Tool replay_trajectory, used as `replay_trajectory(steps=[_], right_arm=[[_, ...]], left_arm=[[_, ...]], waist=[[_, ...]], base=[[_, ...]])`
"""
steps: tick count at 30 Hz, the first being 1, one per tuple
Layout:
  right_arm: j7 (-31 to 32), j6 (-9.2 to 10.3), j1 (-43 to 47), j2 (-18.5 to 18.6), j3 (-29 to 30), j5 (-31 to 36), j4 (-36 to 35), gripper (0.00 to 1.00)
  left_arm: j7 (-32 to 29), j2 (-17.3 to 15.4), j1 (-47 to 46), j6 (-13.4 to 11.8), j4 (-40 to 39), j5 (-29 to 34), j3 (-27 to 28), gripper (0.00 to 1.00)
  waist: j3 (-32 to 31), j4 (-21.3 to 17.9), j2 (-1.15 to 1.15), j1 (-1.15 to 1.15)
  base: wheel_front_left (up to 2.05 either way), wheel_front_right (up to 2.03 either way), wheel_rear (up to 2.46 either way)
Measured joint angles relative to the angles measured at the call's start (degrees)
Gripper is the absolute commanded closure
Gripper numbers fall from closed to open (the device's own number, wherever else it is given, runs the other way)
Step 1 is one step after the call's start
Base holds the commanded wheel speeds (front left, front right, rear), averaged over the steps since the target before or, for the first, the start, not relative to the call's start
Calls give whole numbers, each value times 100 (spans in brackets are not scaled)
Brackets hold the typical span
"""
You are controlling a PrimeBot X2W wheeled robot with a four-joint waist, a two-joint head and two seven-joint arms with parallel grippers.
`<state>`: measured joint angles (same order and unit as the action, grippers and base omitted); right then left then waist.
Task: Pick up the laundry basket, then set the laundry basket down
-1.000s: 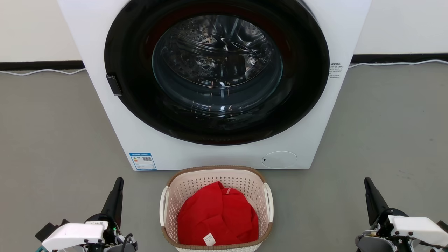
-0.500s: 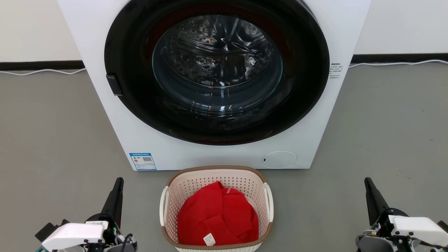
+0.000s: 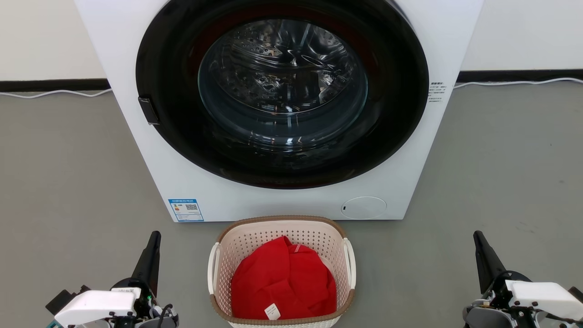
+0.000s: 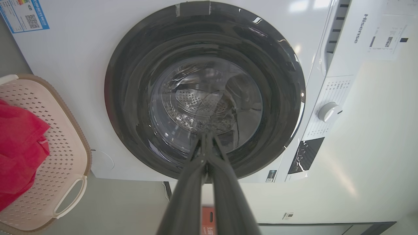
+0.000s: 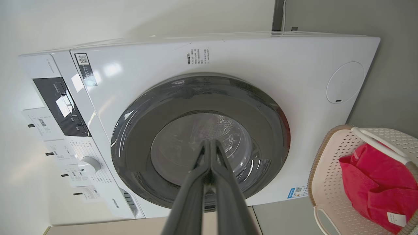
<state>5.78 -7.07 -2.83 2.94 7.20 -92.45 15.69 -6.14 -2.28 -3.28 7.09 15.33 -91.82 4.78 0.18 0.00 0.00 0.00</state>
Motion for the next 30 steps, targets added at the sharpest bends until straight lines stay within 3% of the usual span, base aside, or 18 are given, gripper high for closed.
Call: replay_trajectory(steps=[30], right_arm=[[2, 0, -1, -9, 11, 3, 0, 100]], left_arm=[[0, 0, 0, 0, 0, 0, 0, 100]], waist=[[0, 0, 0, 0]], base=[[0, 0, 0]])
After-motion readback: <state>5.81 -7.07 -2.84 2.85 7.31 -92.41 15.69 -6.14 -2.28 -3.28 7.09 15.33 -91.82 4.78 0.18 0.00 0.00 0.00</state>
